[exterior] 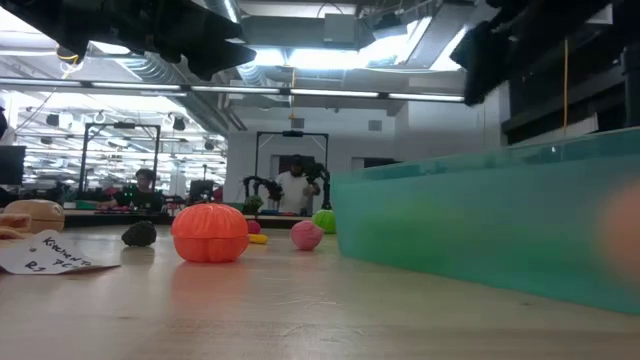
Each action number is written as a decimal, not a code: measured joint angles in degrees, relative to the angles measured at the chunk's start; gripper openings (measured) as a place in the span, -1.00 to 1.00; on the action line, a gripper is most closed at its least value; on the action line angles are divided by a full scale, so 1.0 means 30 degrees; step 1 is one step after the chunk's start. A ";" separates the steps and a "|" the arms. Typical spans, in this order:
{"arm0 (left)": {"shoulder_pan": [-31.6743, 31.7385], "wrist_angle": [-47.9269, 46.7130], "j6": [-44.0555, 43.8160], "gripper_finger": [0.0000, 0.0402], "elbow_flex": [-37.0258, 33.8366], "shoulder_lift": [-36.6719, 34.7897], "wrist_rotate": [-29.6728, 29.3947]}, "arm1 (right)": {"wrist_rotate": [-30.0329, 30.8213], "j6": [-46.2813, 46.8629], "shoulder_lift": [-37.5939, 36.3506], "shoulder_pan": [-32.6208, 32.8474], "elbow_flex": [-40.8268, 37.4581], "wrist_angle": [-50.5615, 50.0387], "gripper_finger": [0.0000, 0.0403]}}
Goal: Pick and placing Produce into tupperware
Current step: Put the cabbage into the green bin
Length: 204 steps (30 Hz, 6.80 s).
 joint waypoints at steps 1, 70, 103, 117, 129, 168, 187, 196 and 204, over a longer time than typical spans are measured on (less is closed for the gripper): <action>0.0000 0.0000 -0.0007 0.43 0.0000 0.0000 -0.0002 | 0.0656 -0.0010 -0.0125 -0.0001 0.0000 0.0134 0.37; 0.3672 -0.3510 0.1155 0.43 0.0007 0.0051 -0.0425 | -0.3070 -0.6684 -0.0927 -1.3138 0.0162 0.6949 0.37; 0.3672 -0.4885 0.1086 0.43 0.0007 0.0051 -0.0425 | -0.4235 -0.8588 0.5796 -1.5017 0.4823 0.3912 0.54; 0.3672 -0.5011 0.1144 0.43 0.0007 0.0051 -0.0425 | -0.4053 -0.8578 0.5789 -1.5033 0.4823 0.4087 0.63; 0.3672 -0.5058 0.1157 0.43 0.0007 0.0051 -0.0425 | -0.4009 -0.9595 0.5767 -1.5039 0.4823 0.4190 0.63; 0.3687 -0.5674 0.1668 0.43 0.0007 0.0051 -0.0425 | -0.5069 -1.2999 1.4884 -1.7450 1.7787 -0.6796 0.63; 0.3690 -0.6372 0.1671 0.43 0.0007 0.0047 -0.0425 | -0.4534 -1.1981 1.4897 -1.7443 1.7708 -0.7031 0.63; 0.3687 -0.6470 0.1673 0.43 0.0007 0.0047 -0.0425 | -0.4585 -1.1951 1.4889 -1.7428 1.5796 -0.5667 0.63; 0.3689 -0.6462 0.1668 0.43 0.0007 0.0044 -0.0425 | -0.4730 -1.1929 1.4889 -1.7428 1.4696 -0.4086 0.63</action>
